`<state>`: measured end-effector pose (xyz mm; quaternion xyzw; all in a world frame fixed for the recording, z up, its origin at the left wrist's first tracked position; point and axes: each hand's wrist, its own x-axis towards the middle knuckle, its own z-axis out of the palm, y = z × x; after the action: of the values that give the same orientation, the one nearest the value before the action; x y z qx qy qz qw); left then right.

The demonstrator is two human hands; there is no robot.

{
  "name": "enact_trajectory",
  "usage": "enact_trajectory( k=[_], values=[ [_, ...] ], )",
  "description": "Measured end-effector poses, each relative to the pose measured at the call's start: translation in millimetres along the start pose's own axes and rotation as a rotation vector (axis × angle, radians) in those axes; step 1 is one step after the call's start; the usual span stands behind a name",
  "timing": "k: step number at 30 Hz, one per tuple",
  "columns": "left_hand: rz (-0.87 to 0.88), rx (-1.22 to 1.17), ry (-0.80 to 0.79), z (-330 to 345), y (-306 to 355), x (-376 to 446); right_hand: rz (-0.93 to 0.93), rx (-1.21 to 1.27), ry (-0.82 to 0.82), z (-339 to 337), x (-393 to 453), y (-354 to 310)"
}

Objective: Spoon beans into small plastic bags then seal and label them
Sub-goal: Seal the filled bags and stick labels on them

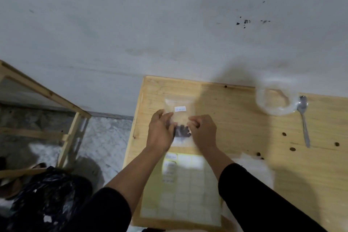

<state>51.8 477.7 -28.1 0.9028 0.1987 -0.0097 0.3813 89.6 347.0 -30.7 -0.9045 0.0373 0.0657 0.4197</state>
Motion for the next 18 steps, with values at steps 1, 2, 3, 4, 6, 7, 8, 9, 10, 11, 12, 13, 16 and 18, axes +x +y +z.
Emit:
enact_trajectory(
  k=[1,2,3,4,6,7,8,9,10,11,12,13,16,18],
  values=[
    [0.022,0.017,0.007,0.9,-0.7,-1.3,-0.03,-0.03,0.001,1.5,-1.2,1.2],
    [0.042,0.039,0.013,1.2,-1.0,-2.5,-0.056,-0.077,-0.008,2.6,-3.1,1.8],
    [0.064,0.066,0.015,2.1,-2.1,-2.7,-0.083,-0.128,-0.018,3.8,-5.0,3.0],
    [0.098,0.095,0.021,3.9,-3.8,-2.4,-0.114,-0.177,-0.026,4.4,-7.6,3.1],
    [0.16,0.163,-0.008,4.3,-6.0,-3.2,-0.208,-0.266,-0.02,7.1,-13.7,4.1],
    [0.185,0.186,-0.034,3.4,-6.5,-4.3,-0.252,-0.303,-0.014,8.6,-17.1,5.5],
    [0.214,0.21,-0.056,2.3,-6.9,-5.9,-0.27,-0.334,-0.025,8.7,-20.3,5.3],
    [0.248,0.236,-0.067,-0.3,-6.5,-8.3,-0.28,-0.37,-0.045,8.5,-23.1,6.3],
    [0.281,0.251,-0.066,-4.3,-4.8,-12.0,-0.289,-0.413,-0.074,7.3,-26.9,6.7],
    [0.305,0.252,-0.065,-7.6,-3.2,-15.7,-0.31,-0.456,-0.094,6.4,-30.2,8.2],
    [0.319,0.243,-0.059,-11.2,-0.6,-19.6,-0.343,-0.51,-0.093,5.0,-34.1,8.5],
    [0.332,0.232,-0.05,-14.9,1.7,-24.4,-0.39,-0.569,-0.079,2.9,-38.4,8.0],
    [0.411,0.235,-0.061,-22.9,9.3,-39.3,-0.498,-0.718,-0.036,-14.3,-55.7,-3.9],
    [0.433,0.237,-0.082,-24.4,16.8,-51.0,-0.525,-0.765,0.038,-32.5,-72.7,-13.7]
  ],
)
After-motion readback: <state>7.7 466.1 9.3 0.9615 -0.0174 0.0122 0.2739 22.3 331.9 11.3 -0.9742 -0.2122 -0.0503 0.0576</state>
